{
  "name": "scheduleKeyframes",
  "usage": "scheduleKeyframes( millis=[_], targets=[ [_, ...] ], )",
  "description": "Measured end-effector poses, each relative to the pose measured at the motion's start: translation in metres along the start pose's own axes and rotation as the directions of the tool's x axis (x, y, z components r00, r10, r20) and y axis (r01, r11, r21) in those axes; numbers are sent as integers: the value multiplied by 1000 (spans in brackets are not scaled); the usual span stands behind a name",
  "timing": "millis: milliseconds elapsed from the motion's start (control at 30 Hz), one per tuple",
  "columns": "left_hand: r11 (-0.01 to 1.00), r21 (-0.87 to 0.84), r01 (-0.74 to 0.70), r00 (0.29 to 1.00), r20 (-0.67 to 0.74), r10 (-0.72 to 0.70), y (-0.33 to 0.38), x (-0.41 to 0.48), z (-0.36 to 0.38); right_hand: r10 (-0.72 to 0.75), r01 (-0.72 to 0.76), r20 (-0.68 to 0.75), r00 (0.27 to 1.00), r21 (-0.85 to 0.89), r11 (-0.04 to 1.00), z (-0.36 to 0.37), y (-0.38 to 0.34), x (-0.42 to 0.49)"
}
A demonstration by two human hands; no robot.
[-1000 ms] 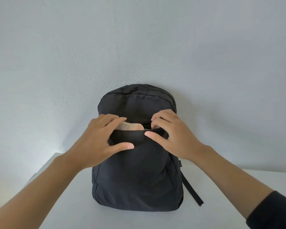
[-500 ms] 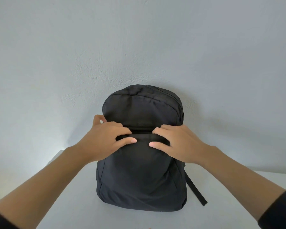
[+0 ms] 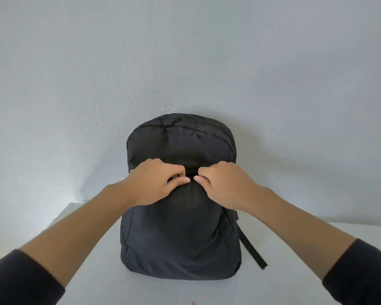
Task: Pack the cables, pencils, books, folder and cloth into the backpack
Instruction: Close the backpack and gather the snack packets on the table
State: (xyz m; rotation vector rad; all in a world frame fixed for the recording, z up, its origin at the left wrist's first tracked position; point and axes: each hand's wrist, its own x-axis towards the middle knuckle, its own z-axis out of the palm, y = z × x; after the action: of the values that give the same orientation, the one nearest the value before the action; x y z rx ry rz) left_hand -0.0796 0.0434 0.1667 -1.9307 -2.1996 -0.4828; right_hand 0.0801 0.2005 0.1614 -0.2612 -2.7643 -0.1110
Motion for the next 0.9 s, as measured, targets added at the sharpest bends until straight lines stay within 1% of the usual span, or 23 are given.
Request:
scheduleKeyframes(
  millis=[33, 67, 100, 167, 200, 267, 333, 367, 400, 467, 500, 567, 600, 633, 667, 700, 733, 767, 800, 833, 900],
  targets=[
    [1000, -22, 3, 1000, 28, -3, -2, 1, -3, -3, 3, 0, 1000, -43, 999, 2, -1, 0],
    [999, -49, -4, 999, 42, 6, -6, 0, -5, -21, 19, -37, 999, -58, 998, 5, -2, -3],
    [997, -75, -26, 999, 26, 28, -10, -3, -7, -44, 36, -117, 992, -70, 997, 8, -1, -7],
    [992, -92, -84, 993, -90, 76, -20, -18, -10, -101, 48, -308, 946, -174, 984, 14, 4, -15],
    [993, -59, -105, 981, -168, 94, -24, -28, -11, -113, 29, -363, 925, -227, 973, 17, 7, -20],
    [995, 32, -96, 952, -290, 101, -31, -42, -12, -99, -14, -409, 907, -264, 965, 15, 12, -24],
    [1000, 16, -23, 948, -317, 26, -36, -50, -13, -43, -56, -392, 919, -237, 970, 12, 12, -21],
    [1000, 7, 15, 955, -296, -13, -37, -53, -13, -10, -72, -362, 932, -214, 974, 9, 9, -19],
    [999, 19, 33, 965, -262, -27, -37, -52, -13, 14, -76, -309, 951, -188, 979, 7, 8, -16],
    [999, 49, 9, 972, -237, 3, -37, -52, -15, 78, -104, -174, 982, -140, 985, 2, 1, -10],
    [1000, 8, -5, 963, -269, 7, -37, -53, -19, 117, -131, -127, 985, -111, 985, -3, -4, -8],
    [988, -154, -9, 919, -392, -53, -39, -56, -23, 136, -142, -121, 983, -36, 989, -10, -10, -3],
    [975, -222, 17, 886, -448, -118, -42, -59, -24, 125, -125, -140, 982, 7, 992, -11, -15, -1],
    [959, -269, 85, 855, -475, -208, -45, -60, -26, 118, -109, -166, 979, 61, 992, -12, -21, 1],
    [927, -328, 180, 835, -447, -320, -49, -62, -26, 102, -80, -181, 978, 126, 989, -12, -28, 4],
    [867, -408, 285, 828, -351, -437, -53, -63, -27, 83, -46, -185, 979, 195, 980, -12, -37, 8],
    [778, -503, 376, 824, -201, -529, -54, -62, -26, 60, -11, -179, 982, 262, 965, -12, -44, 11],
    [680, -592, 433, 822, -50, -567, -56, -62, -24, 33, 17, -155, 987, 310, 950, -13, -54, 15],
    [598, -653, 465, 821, 64, -568, -57, -65, -22, 9, 35, -127, 992, 340, 940, -13, -63, 21],
    [551, -684, 478, 823, 129, -553, -57, -67, -20, -8, 42, -97, 995, 346, 937, -12, -70, 26],
    [521, -715, 467, 838, 170, -518, -57, -71, -17, -19, 36, -53, 998, 336, 941, -9, -85, 36]
  ],
)
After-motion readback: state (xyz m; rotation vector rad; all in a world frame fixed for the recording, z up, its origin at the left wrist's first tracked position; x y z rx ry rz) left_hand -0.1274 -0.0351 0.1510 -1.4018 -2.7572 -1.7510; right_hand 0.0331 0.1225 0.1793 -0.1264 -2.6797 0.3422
